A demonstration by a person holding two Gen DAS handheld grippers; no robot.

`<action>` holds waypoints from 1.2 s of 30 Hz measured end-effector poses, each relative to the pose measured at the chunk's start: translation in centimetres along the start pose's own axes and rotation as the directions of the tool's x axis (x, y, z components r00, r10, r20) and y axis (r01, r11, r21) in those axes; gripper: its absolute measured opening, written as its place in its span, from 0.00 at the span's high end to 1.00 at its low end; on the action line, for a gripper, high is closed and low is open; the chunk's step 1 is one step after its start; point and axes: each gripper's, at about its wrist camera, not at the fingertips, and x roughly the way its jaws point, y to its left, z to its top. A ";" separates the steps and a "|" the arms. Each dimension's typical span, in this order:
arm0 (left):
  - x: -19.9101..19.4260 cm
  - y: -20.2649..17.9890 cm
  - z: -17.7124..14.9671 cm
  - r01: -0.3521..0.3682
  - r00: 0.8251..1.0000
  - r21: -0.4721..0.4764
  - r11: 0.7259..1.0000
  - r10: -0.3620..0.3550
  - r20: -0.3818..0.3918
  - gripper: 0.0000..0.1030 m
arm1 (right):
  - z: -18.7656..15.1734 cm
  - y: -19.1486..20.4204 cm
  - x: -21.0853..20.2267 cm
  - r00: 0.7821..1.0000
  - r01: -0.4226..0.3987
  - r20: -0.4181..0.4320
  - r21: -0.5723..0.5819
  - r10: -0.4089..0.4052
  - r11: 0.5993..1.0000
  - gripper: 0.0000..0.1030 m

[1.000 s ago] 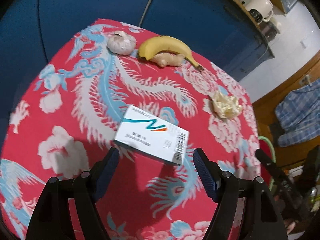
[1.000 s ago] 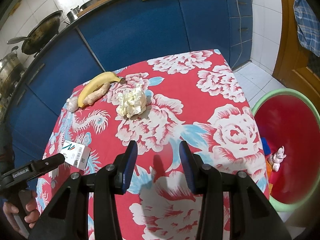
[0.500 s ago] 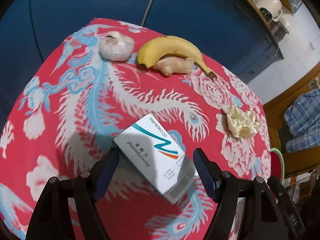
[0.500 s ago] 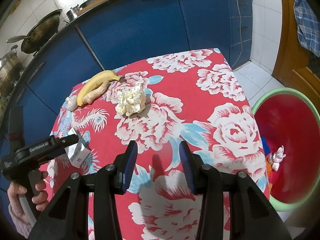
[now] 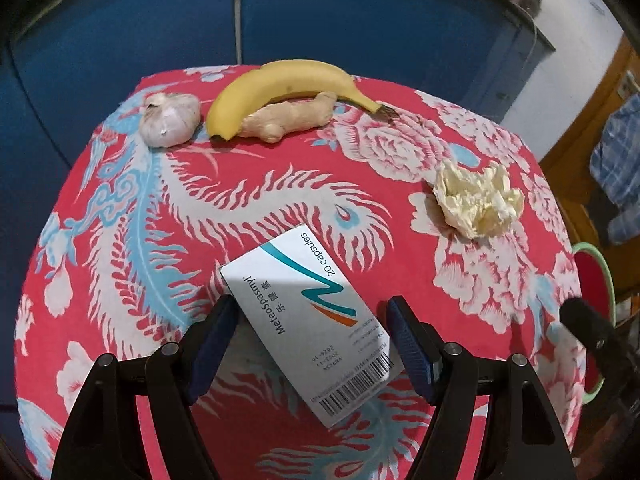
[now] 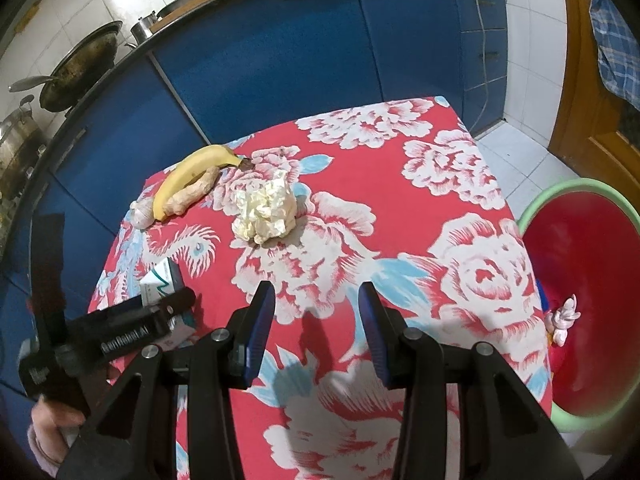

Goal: Collect trash
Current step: 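Grasp the crumpled white paper with the right gripper while the left holds the box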

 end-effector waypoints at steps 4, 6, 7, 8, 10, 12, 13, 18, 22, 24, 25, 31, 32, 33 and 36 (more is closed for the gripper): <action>-0.2 0.3 0.0 0.017 0.999 -0.008 1.000 -0.016 0.027 0.33 | 0.5 0.6 0.5 1.000 -0.005 0.010 -0.006 0.005 1.000 0.56; -0.4 0.7 -0.1 0.024 0.999 -0.011 1.000 -0.023 0.040 0.36 | 0.8 0.8 0.9 1.000 -0.008 0.011 -0.004 0.008 1.000 0.56; -0.4 0.8 -0.1 0.026 0.999 -0.010 1.000 -0.025 0.046 0.36 | 0.9 1.0 1.1 1.000 -0.009 0.011 -0.003 0.009 1.000 0.56; -0.4 0.8 -0.1 0.027 0.998 -0.007 1.000 -0.027 0.051 0.36 | 1.1 1.1 1.3 1.000 -0.011 0.011 0.000 0.011 1.000 0.56; -0.4 0.7 -0.2 0.026 0.998 0.005 1.000 -0.027 0.057 0.36 | 1.4 1.4 1.8 1.000 -0.015 0.012 0.005 0.015 1.000 0.56; -0.3 0.5 -0.2 0.023 0.998 0.017 1.000 -0.024 0.059 0.36 | 1.9 1.8 2.4 1.000 -0.021 0.015 0.008 0.021 1.000 0.56; -0.3 0.5 -0.2 0.023 0.998 0.017 1.000 -0.024 0.060 0.35 | 2.1 2.1 2.7 1.000 -0.024 0.019 0.008 0.024 1.000 0.56; -0.2 0.5 -0.2 0.031 0.997 0.019 0.999 -0.032 0.075 0.35 | 3.2 3.1 4.4 1.000 -0.015 0.028 -0.001 0.015 1.000 0.56; -0.3 0.6 -0.2 0.037 0.996 0.020 0.999 -0.039 0.085 0.36 | 3.7 3.3 6.0 1.000 -0.006 0.016 0.009 0.006 1.000 0.56; -0.3 0.6 -0.3 0.039 0.995 0.023 0.999 -0.041 0.089 0.37 | 3.9 3.3 6.7 1.000 -0.006 0.010 0.015 0.005 1.000 0.57; -0.3 0.6 -0.3 0.040 0.995 0.022 0.999 -0.042 0.089 0.37 | 3.9 3.3 7.0 1.000 -0.002 0.006 0.015 0.002 1.000 0.68; -0.6 1.0 -0.4 0.068 0.993 0.003 0.998 -0.068 0.093 0.38 | 3.7 3.3 6.8 1.000 -0.001 0.027 -0.016 0.001 1.000 0.86; -0.6 1.1 -0.5 0.080 0.993 -0.003 0.997 -0.079 0.092 0.39 | 3.6 3.4 6.5 0.999 0.002 0.036 -0.021 -0.001 1.000 0.86; -0.7 1.2 -0.5 0.093 0.992 -0.011 0.996 -0.092 0.090 0.39 | 3.6 3.3 6.2 0.999 0.003 0.044 -0.023 -0.002 1.000 0.86; -1.3 1.1 -0.6 0.106 0.990 -0.013 0.994 -0.104 0.099 0.39 | 3.5 2.8 4.8 0.998 -0.011 0.060 -0.010 0.012 1.000 0.87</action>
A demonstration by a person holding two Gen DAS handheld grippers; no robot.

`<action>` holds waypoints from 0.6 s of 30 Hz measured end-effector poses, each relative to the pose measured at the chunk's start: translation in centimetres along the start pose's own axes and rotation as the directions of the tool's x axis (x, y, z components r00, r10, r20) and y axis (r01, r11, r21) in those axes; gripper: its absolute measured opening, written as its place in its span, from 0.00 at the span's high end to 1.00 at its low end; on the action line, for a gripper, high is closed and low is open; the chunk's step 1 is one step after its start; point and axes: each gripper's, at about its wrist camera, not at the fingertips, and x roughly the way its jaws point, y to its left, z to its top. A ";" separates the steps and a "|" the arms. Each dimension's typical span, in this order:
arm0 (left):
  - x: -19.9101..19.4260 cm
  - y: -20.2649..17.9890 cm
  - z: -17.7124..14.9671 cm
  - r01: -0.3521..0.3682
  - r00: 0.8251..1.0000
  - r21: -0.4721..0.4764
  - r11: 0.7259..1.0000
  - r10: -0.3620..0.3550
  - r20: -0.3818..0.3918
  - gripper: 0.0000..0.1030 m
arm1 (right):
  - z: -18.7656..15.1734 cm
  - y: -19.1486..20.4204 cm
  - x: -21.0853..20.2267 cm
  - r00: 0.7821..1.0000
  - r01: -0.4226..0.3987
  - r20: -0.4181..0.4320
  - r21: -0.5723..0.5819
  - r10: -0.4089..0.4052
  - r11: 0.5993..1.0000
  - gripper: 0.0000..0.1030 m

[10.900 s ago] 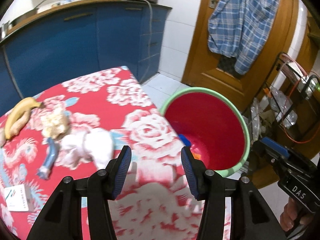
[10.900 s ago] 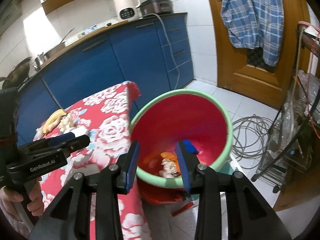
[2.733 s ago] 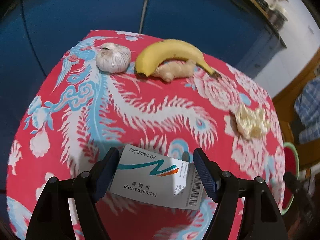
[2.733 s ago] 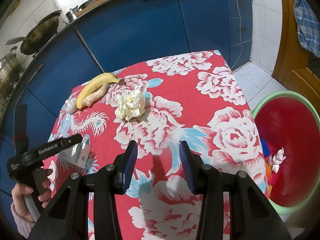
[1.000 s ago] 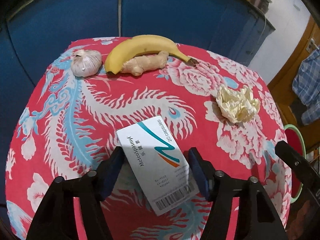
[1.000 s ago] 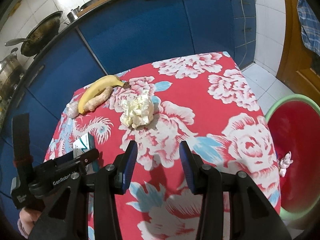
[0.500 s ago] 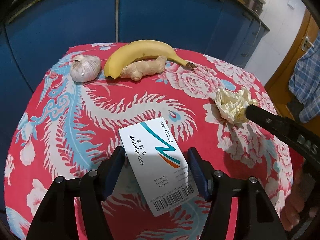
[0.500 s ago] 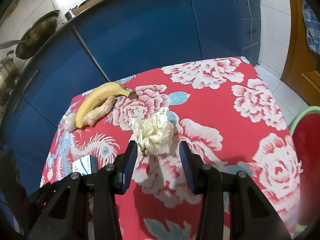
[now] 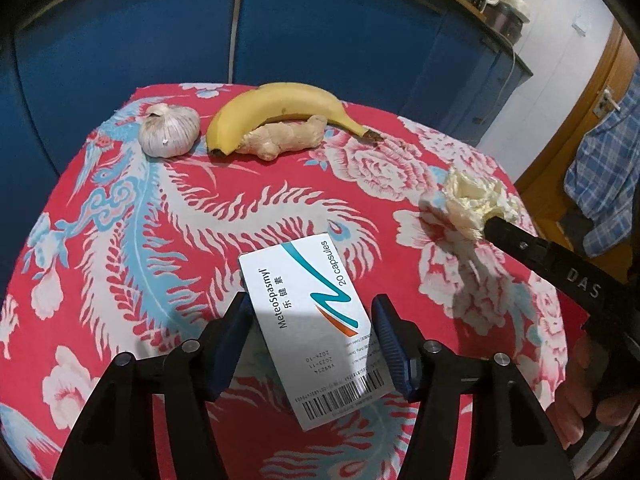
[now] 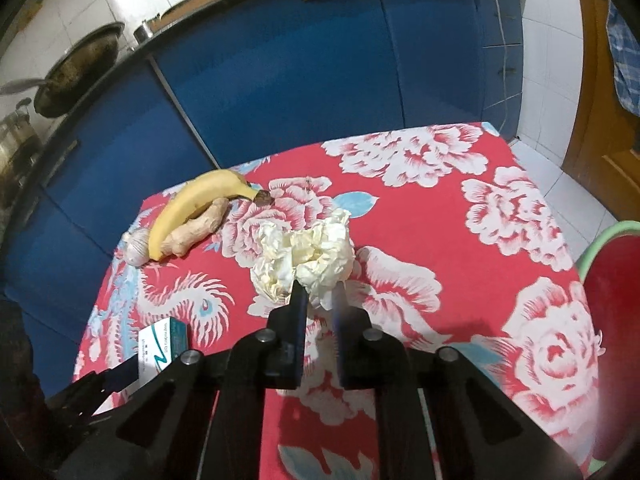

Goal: Collect trash
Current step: 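Grasp the crumpled white paper with the right gripper while the left holds the box, then carry the paper and medicine box over the red bucket and open both grippers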

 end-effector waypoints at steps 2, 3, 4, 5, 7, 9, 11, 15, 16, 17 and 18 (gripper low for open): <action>-0.5 -0.2 0.1 0.003 1.000 0.006 1.000 -0.003 0.012 0.39 | -0.1 -0.3 -1.0 1.000 -0.002 0.014 0.004 0.002 1.000 0.87; -0.8 -0.4 0.1 0.008 1.000 0.010 1.000 -0.008 0.018 0.39 | -0.2 -0.4 -1.5 1.000 -0.001 0.021 0.005 0.001 1.000 0.87; -1.0 -0.6 0.1 0.011 1.000 0.015 1.000 -0.011 0.022 0.39 | -0.4 -0.6 -2.2 1.000 -0.002 0.028 0.007 0.001 1.000 0.87; -1.3 -0.9 0.2 0.012 1.000 0.019 1.000 -0.013 0.027 0.39 | -0.5 -0.6 -2.6 1.000 -0.003 0.031 0.010 0.003 1.000 0.87; -1.7 -1.4 0.1 0.017 0.999 0.029 0.999 -0.018 0.034 0.39 | -0.9 -1.0 -3.7 0.999 -0.004 0.039 0.015 0.004 1.000 0.86; -2.1 -1.9 0.1 0.026 0.999 0.038 0.999 -0.027 0.038 0.39 | -1.2 -1.3 -4.7 0.999 -0.006 0.048 0.018 0.005 1.000 0.86; -2.4 -2.5 0.0 0.032 0.999 0.048 0.998 -0.034 0.040 0.39 | -1.6 -1.7 -5.7 0.998 -0.003 0.057 0.018 0.002 1.000 0.86; -3.2 -3.8 -0.2 0.046 0.998 0.073 0.996 -0.050 0.047 0.39 | -2.4 -2.7 -7.7 0.997 0.000 0.076 0.032 -0.003 1.000 0.86; -3.4 -4.2 -0.2 0.049 0.997 0.080 0.996 -0.053 0.049 0.39 | -2.5 -3.0 -8.3 0.997 0.001 0.082 0.039 -0.005 0.999 0.86; -3.5 -4.5 -0.3 0.052 0.997 0.086 0.995 -0.056 0.050 0.39 | -2.7 -3.3 -8.7 0.996 0.003 0.087 0.044 -0.007 0.999 0.86; -3.8 -4.9 -0.3 0.055 0.997 0.094 0.994 -0.061 0.052 0.39 | -2.9 -3.8 -9.3 0.996 0.007 0.093 0.052 -0.012 0.999 0.86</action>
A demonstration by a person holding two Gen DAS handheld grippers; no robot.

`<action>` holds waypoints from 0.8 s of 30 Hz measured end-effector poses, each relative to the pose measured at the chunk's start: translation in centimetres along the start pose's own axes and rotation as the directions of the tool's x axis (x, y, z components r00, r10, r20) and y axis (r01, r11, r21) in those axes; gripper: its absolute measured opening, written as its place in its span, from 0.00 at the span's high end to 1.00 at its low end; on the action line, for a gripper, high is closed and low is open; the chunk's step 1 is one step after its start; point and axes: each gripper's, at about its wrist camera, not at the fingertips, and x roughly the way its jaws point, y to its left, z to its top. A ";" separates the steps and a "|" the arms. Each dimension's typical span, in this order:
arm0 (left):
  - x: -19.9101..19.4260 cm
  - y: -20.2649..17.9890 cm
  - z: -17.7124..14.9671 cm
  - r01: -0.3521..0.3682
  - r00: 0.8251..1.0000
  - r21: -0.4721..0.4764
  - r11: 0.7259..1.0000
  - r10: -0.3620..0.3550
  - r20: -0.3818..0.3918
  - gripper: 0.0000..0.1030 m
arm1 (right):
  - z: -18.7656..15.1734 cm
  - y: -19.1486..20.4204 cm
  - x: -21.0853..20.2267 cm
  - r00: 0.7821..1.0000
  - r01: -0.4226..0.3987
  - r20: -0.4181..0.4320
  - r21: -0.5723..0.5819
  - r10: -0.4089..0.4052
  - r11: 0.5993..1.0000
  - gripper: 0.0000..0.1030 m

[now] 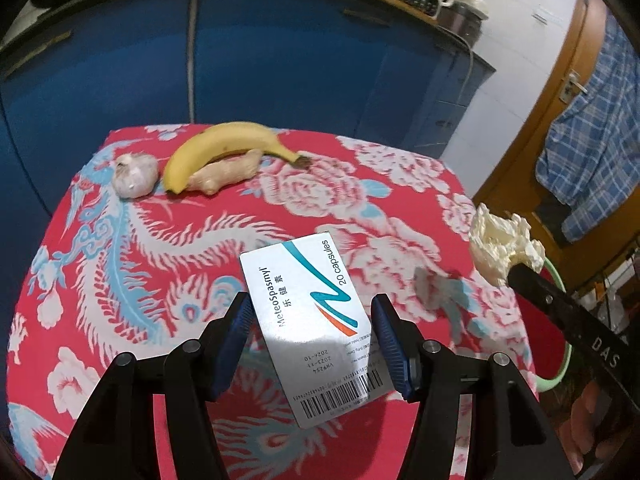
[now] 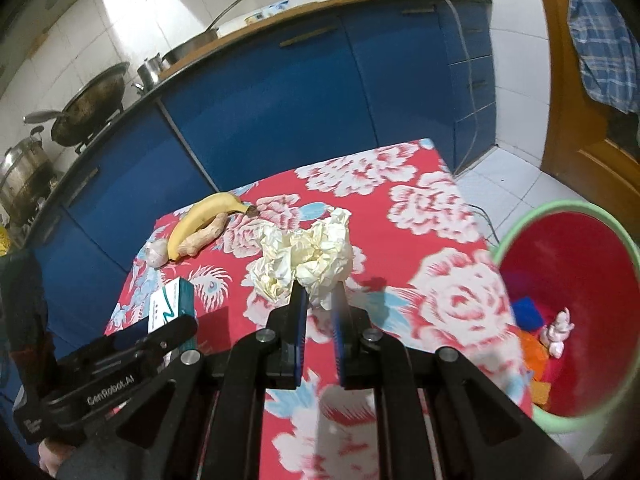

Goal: Collect trash
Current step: 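Carry the paper and medicine box over the red bucket and open both grippers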

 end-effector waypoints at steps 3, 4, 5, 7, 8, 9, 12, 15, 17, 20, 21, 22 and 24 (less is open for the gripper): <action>-0.4 -1.5 0.0 0.018 1.000 0.023 1.000 -0.018 0.005 0.39 | -0.3 -1.1 -1.4 1.000 0.012 0.016 0.021 -0.013 1.000 0.86; -0.5 -1.9 0.0 0.023 1.000 0.031 0.999 -0.023 0.006 0.39 | -0.4 -1.7 -1.9 1.000 0.018 0.021 0.030 -0.019 0.999 0.86; -0.6 -2.5 0.0 0.030 1.000 0.041 0.999 -0.031 0.007 0.39 | -0.6 -2.2 -2.4 0.999 0.026 0.026 0.040 -0.027 0.999 0.86; -0.7 -3.5 0.0 0.042 0.999 0.057 0.998 -0.042 0.007 0.39 | -0.8 -3.4 -3.3 0.999 0.038 0.034 0.061 -0.041 0.997 0.86; -0.7 -4.0 0.0 0.047 0.999 0.065 0.997 -0.048 0.007 0.39 | -0.9 -3.9 -3.7 0.998 0.045 0.037 0.068 -0.047 0.997 0.86; -0.7 -4.7 0.0 0.055 0.998 0.076 0.996 -0.055 0.006 0.39 | -1.1 -4.4 -4.1 0.998 0.052 0.039 0.076 -0.055 0.996 0.86; -0.6 -6.3 -0.1 0.074 0.997 0.103 0.992 -0.074 -0.002 0.39 | -1.5 -6.2 -5.3 0.996 0.076 0.049 0.106 -0.081 0.992 0.86; -0.4 -8.0 -0.2 0.090 0.996 0.129 0.988 -0.090 -0.011 0.39 | -1.9 -7.8 -6.2 0.992 0.103 0.052 0.139 -0.112 0.985 0.86; -0.2 -8.9 -0.3 0.100 0.995 0.144 0.985 -0.099 -0.018 0.39 | -2.2 -9.0 -6.6 0.990 0.120 0.052 0.163 -0.130 0.979 0.86; 0.1 -10.4 -0.5 0.116 0.993 0.169 0.979 -0.113 -0.027 0.39 | -2.6 -10.7 -7.2 0.985 0.152 0.053 0.196 -0.165 0.969 0.85; 0.3 -11.0 -0.5 0.121 0.993 0.178 0.977 -0.117 -0.030 0.39 | -2.8 -11.2 -7.4 0.983 0.160 0.052 0.205 -0.175 0.966 0.85; 0.4 -11.5 -0.6 0.125 0.992 0.186 0.975 -0.121 -0.034 0.39 | -3.0 -11.8 -7.6 0.982 0.169 0.051 0.218 -0.184 0.961 0.85; 0.7 -12.5 -0.8 0.137 0.990 0.200 0.970 -0.131 -0.043 0.39 | -3.3 -12.8 -7.9 0.979 0.182 0.047 0.238 -0.199 0.954 0.84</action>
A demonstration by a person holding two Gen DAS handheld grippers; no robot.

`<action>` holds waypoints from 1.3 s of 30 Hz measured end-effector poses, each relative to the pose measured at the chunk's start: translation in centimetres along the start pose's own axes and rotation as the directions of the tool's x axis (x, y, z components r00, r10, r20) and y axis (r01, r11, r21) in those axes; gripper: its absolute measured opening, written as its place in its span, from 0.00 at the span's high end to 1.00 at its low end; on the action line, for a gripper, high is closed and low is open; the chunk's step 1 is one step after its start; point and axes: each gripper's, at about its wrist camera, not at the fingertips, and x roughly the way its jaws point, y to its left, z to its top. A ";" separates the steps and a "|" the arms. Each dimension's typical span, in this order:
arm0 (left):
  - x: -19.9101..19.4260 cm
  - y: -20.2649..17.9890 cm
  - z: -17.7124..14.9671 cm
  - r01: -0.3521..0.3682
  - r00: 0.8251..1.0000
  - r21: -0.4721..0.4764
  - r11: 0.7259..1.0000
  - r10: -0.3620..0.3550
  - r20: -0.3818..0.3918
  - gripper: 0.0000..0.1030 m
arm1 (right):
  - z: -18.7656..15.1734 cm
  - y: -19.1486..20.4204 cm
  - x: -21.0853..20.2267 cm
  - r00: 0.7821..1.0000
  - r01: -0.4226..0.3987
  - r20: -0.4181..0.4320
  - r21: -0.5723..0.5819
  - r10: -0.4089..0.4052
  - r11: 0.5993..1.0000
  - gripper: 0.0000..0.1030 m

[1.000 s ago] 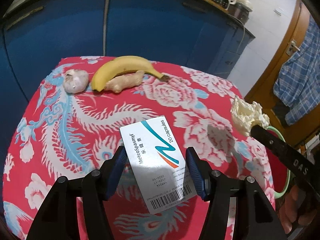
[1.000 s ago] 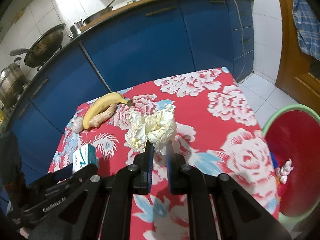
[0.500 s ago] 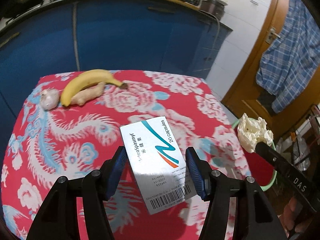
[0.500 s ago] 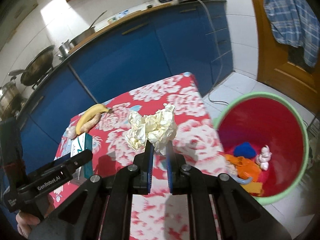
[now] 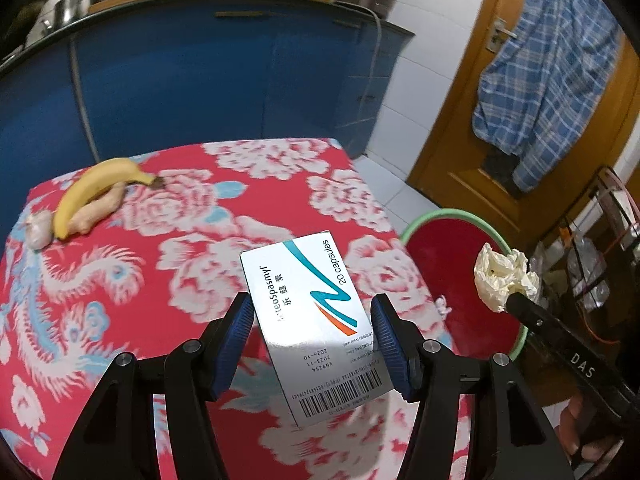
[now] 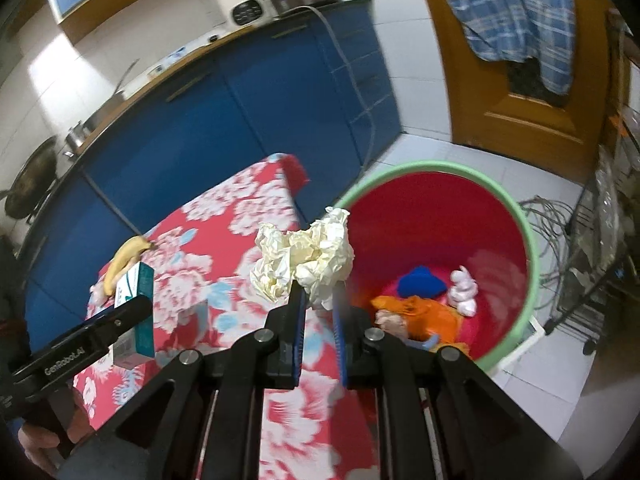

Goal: Collect trash
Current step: 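Carry the paper and medicine box over the red bucket and open both grippers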

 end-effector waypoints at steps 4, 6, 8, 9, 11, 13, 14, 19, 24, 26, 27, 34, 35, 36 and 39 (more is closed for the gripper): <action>0.9 -1.8 -0.1 0.022 1.000 0.030 0.999 -0.021 -0.015 0.40 | 0.0 -2.0 0.0 0.999 0.033 -0.005 0.034 -0.033 0.999 0.81; 1.4 -2.8 -0.1 0.033 0.999 0.043 0.999 -0.032 -0.023 0.40 | -0.1 -2.9 0.1 0.999 0.045 -0.008 0.050 -0.044 0.998 0.81; 1.8 -3.6 -0.1 0.043 0.999 0.056 0.998 -0.041 -0.030 0.40 | -0.1 -3.9 0.0 0.998 0.056 -0.010 0.070 -0.056 0.996 0.80; 2.0 -4.1 -0.2 0.048 0.998 0.064 0.997 -0.046 -0.035 0.39 | -0.1 -4.5 0.1 0.998 0.065 -0.012 0.082 -0.064 0.994 0.79; 2.4 -4.8 -0.2 0.056 0.998 0.076 0.996 -0.053 -0.042 0.40 | -0.2 -5.4 0.2 0.997 0.073 -0.017 0.101 -0.072 0.992 0.73; 2.9 -5.7 -0.2 0.064 0.997 0.091 0.994 -0.060 -0.051 0.40 | -0.2 -6.2 0.3 0.997 0.080 -0.024 0.114 -0.078 0.990 0.70; 3.1 -6.1 -0.2 0.067 0.997 0.097 0.993 -0.062 -0.054 0.40 | -0.2 -6.5 0.4 0.996 0.084 -0.030 0.117 -0.081 0.990 0.68; 4.3 -8.2 -0.3 0.087 0.994 0.133 0.987 -0.078 -0.076 0.40 | -0.4 -7.9 0.2 0.995 0.096 -0.031 0.125 -0.093 0.987 0.68; 5.7 -10.4 -0.3 0.118 0.990 0.176 0.977 -0.102 -0.096 0.40 | -0.5 -8.8 -0.3 0.994 0.109 -0.020 0.124 -0.107 0.986 0.68; 6.1 -11.2 -0.2 0.130 0.988 0.191 0.973 -0.112 -0.101 0.40 | -0.5 -9.1 -0.5 0.994 0.113 -0.017 0.127 -0.112 0.985 0.68; 6.3 -11.7 -0.2 0.133 0.988 0.200 0.971 -0.115 -0.100 0.40 | -0.5 -9.4 -0.6 0.993 0.115 -0.016 0.133 -0.114 0.984 0.68; 7.3 -13.6 0.3 0.138 0.988 0.241 0.961 -0.116 -0.102 0.39 | -0.5 -10.9 -0.9 0.992 0.123 -0.017 0.162 -0.122 0.979 0.68; 7.4 -13.8 0.4 0.141 0.987 0.242 0.960 -0.117 -0.108 0.39 | -0.6 -11.1 -0.9 0.992 0.124 -0.016 0.165 -0.123 0.978 0.68; 7.6 -13.9 0.4 0.141 0.987 0.240 0.960 -0.117 -0.112 0.38 | -0.6 -11.3 -1.0 0.992 0.123 -0.016 0.169 -0.122 0.978 0.68; 7.6 -14.0 0.5 0.134 0.988 0.238 0.962 -0.110 -0.111 0.34 | -0.6 -11.5 -1.0 0.993 0.120 -0.016 0.175 -0.119 0.977 0.68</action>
